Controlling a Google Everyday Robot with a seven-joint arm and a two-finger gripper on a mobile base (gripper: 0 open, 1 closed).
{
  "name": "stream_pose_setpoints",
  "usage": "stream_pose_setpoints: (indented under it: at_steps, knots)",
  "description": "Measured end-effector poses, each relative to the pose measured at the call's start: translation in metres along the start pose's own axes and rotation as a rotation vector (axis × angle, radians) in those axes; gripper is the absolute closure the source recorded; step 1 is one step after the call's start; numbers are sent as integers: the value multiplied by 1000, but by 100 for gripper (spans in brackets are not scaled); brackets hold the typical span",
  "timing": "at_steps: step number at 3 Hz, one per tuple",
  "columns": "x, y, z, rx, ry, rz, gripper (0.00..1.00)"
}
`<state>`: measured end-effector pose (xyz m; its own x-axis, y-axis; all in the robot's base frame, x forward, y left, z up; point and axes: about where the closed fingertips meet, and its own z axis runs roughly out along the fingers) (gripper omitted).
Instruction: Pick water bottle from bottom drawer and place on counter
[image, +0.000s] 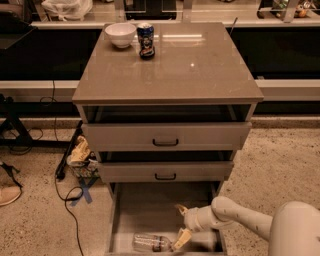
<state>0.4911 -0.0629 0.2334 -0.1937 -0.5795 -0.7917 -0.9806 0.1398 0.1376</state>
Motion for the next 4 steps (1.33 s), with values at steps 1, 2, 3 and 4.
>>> stream_pose_setpoints:
  at_steps: [1, 2, 3, 4]
  knots:
    - [-7, -12, 26, 43, 7, -174, 0]
    - [-9, -20, 43, 56, 15, -240, 0]
    - [-5, -28, 65, 49, 26, -288, 0]
    - [1, -33, 78, 64, 28, -319, 0]
